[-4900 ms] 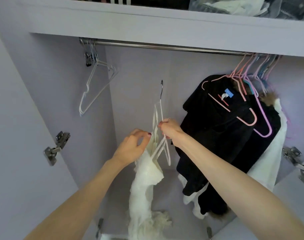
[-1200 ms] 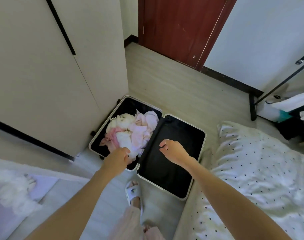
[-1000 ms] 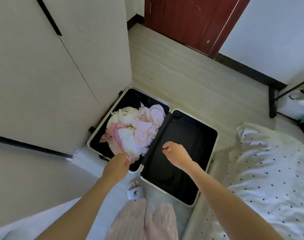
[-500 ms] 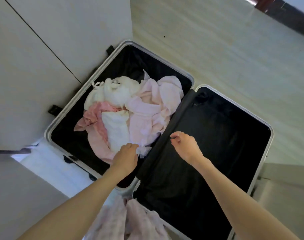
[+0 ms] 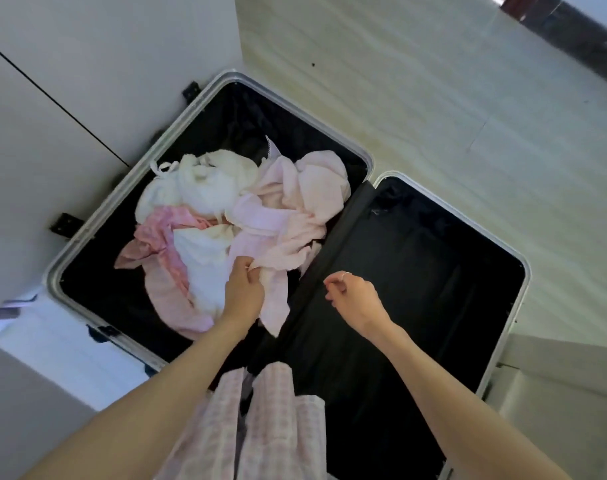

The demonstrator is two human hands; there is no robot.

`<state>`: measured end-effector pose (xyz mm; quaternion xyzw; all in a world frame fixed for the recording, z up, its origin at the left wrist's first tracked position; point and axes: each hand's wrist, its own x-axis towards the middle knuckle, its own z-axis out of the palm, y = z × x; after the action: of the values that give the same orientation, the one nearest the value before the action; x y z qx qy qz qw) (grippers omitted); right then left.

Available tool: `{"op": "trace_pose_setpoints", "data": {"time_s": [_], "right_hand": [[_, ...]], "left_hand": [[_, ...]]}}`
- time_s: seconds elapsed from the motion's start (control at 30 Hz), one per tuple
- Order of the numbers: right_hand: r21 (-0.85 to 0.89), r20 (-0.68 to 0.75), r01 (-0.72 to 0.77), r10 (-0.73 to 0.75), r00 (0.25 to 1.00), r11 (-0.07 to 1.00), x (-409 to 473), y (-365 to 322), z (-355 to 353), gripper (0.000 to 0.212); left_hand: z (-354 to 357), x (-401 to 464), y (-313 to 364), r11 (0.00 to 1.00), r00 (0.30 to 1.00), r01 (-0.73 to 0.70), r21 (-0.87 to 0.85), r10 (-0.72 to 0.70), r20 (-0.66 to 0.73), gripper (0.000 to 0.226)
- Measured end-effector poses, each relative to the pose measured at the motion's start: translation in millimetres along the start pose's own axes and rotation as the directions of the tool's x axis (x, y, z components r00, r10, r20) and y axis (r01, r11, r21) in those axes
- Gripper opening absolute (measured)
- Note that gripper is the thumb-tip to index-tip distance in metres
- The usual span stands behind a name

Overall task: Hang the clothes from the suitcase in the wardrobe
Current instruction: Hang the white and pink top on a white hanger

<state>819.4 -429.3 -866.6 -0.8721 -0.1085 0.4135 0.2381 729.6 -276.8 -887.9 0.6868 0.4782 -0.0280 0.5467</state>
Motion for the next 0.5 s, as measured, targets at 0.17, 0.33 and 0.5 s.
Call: {"op": "trace_pose_setpoints", "data": {"time_s": [0.17, 0.33, 0.5], "right_hand": [[0.133, 0.03, -0.042, 0.038, 0.999, 0.99, -73, -59, -54, 0.025], [0.321, 0.021, -0.094, 0.092, 0.996, 0.943, -154, -121, -121, 0.031], [0.309, -0.025, -0.001, 0.009, 1.0, 0.951, -235, -182, -187, 0.032]], "left_hand": [[-46, -67, 102, 0.996, 1.0, -0.022, -0.085, 0.023, 0.011, 0.016], [-101, -145, 212, 0.963, 0.966, -0.257, -0.081, 0.257, -0.015, 0.018], [-163, -226, 311, 0.936, 0.947, -0.314, -0.16, 0.297, -0.12, 0.017]]}}
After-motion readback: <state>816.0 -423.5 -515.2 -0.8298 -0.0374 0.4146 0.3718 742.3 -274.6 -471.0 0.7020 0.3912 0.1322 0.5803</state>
